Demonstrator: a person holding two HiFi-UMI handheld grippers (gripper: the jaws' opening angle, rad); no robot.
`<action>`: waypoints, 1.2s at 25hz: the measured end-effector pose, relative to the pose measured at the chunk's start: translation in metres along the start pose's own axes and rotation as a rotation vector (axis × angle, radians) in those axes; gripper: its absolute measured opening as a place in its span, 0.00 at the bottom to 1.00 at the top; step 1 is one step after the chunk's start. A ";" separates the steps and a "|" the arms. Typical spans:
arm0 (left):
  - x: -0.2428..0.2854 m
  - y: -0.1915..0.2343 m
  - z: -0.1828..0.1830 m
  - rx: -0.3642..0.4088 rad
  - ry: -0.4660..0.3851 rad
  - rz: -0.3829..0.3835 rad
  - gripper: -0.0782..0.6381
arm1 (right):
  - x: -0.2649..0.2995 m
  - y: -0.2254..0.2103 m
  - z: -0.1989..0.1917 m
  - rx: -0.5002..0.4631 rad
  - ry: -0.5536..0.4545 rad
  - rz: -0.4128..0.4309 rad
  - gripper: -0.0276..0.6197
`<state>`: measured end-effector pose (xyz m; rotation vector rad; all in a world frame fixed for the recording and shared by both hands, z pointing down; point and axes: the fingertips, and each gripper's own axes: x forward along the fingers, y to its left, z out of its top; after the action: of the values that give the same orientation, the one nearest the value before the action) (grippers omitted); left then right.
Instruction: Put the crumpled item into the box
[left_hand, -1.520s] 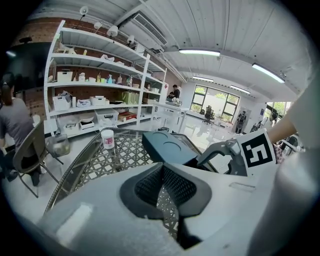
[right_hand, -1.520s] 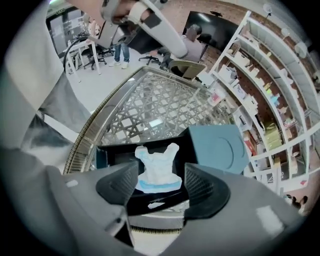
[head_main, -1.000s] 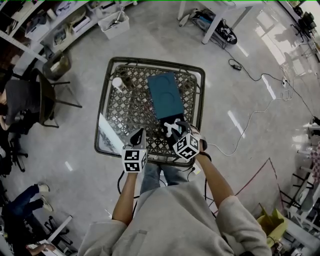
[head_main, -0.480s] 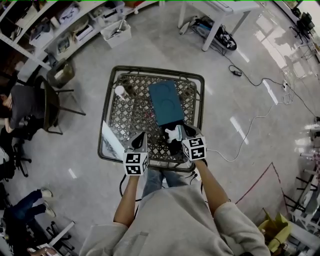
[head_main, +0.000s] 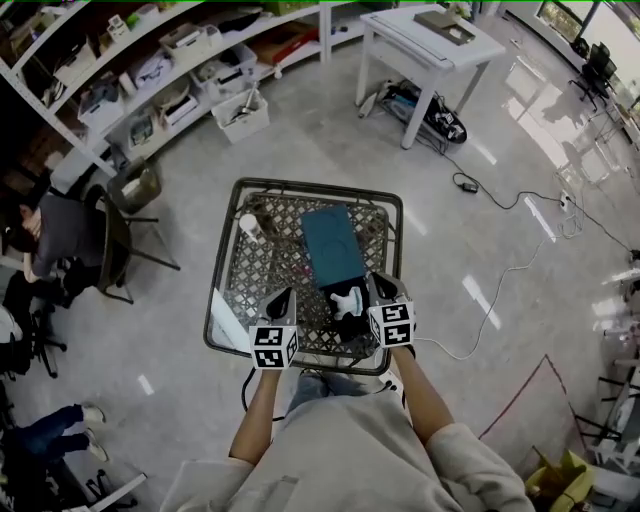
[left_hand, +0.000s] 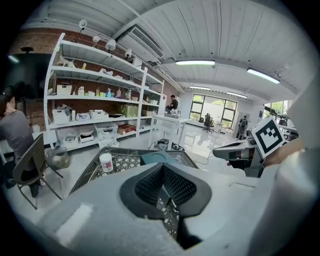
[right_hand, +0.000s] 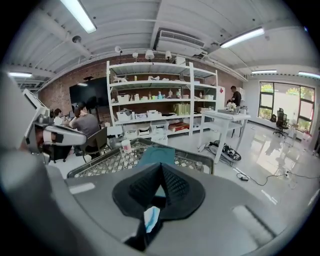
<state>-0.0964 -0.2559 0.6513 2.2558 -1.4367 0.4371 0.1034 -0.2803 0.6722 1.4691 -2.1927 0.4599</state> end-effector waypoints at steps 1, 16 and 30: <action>0.000 0.000 0.007 0.005 -0.011 -0.002 0.12 | -0.002 0.000 0.009 -0.010 -0.017 -0.003 0.04; -0.006 -0.015 0.113 0.115 -0.174 -0.043 0.12 | -0.048 -0.015 0.114 -0.114 -0.232 -0.046 0.04; -0.012 -0.007 0.164 0.165 -0.264 -0.040 0.12 | -0.056 -0.020 0.151 -0.129 -0.325 -0.083 0.04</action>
<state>-0.0888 -0.3282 0.5031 2.5479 -1.5275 0.2605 0.1120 -0.3216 0.5156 1.6498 -2.3414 0.0505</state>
